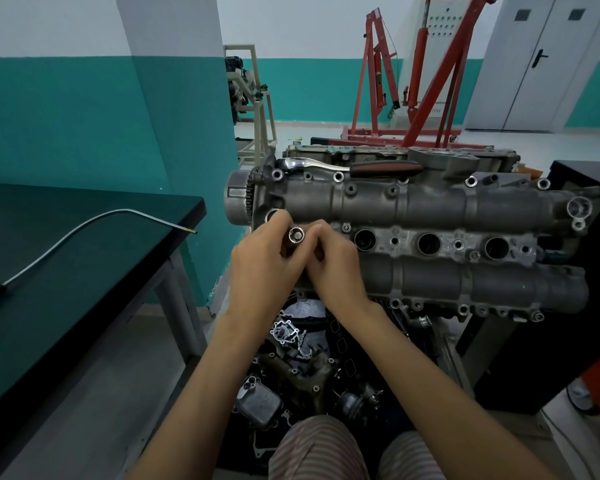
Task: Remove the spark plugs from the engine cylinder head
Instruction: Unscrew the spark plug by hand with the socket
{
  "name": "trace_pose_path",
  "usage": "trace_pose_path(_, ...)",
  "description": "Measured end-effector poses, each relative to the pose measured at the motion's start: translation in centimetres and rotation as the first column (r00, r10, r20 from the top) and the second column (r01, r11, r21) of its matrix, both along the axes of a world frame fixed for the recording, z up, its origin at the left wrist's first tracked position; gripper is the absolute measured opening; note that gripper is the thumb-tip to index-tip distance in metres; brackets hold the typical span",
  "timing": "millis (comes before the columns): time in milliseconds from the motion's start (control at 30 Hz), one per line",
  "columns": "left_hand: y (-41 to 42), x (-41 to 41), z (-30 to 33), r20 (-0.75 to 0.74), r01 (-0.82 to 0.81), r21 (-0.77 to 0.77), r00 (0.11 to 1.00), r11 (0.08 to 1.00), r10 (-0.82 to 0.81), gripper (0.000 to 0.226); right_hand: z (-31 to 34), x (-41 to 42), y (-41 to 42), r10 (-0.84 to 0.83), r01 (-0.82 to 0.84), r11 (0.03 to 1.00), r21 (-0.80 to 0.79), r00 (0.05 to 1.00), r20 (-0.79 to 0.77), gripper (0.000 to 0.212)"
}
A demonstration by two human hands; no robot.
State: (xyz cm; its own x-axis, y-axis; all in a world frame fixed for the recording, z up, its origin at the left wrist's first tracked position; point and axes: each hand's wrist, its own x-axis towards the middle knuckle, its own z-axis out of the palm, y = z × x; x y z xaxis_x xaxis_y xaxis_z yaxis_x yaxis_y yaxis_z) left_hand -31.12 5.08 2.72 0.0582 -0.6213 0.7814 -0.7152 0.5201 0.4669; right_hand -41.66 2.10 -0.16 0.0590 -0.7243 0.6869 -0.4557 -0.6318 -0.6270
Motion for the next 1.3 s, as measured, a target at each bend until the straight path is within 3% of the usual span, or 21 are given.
trace_pose_path(67,0.3,0.3,0.1,0.01,0.07,0.052,0.997,0.996,-0.07,0.021,-0.1,-0.1,0.0,-0.008,0.007,0.999,-0.031,0.999,-0.047,0.013)
trace_pose_path(200,0.9,1.5,0.6,0.167,0.199,0.063,0.964,0.978,-0.207,0.028,-0.1,0.0,-0.1,-0.064,0.052,0.995,-0.089,0.988,-0.138,0.024)
trace_pose_path(267,1.1,1.8,0.9,0.277,0.186,0.018,0.943,0.982,-0.184,0.019,-0.1,0.0,-0.1,-0.078,0.061,0.993,-0.105,0.984,-0.163,0.026)
trace_pose_path(333,1.2,2.0,1.3,0.297,0.141,-0.006,0.946,0.99,-0.133,0.012,-0.2,0.0,-0.2,-0.088,0.074,0.993,-0.089,0.983,-0.163,0.033)
trace_pose_path(433,1.3,2.0,1.5,0.242,0.049,-0.001,0.969,0.999,-0.048,0.018,-0.3,0.0,-0.5,-0.117,0.114,0.993,-0.028,0.988,-0.102,0.044)
trace_pose_path(567,1.6,1.7,1.3,0.206,0.046,-0.049,0.978,0.998,-0.035,0.019,-0.4,0.2,-0.7,-0.148,0.149,0.989,0.004,0.986,-0.077,0.048)
trace_pose_path(900,1.9,1.7,0.6,0.071,0.049,-0.424,0.997,0.904,-0.021,0.015,-0.4,0.3,-0.8,-0.181,0.184,0.982,0.035,0.98,-0.077,0.058)
trace_pose_path(1033,2.2,2.0,0.9,-0.008,0.025,-0.503,0.999,0.864,-0.034,0.013,-0.3,0.4,-0.5,-0.193,0.195,0.981,0.022,0.979,-0.061,0.057)
trace_pose_path(1167,2.2,1.8,0.5,0.013,0.033,-0.479,0.999,0.877,-0.031,0.015,-0.2,0.5,-0.4,-0.205,0.206,0.978,0.022,0.978,-0.048,0.055)
trace_pose_path(1300,2.2,1.2,0.6,-0.002,0.037,-0.316,0.999,0.948,-0.04,0.016,-0.2,0.5,-0.2,-0.206,0.208,0.978,0.029,0.977,-0.048,0.052)
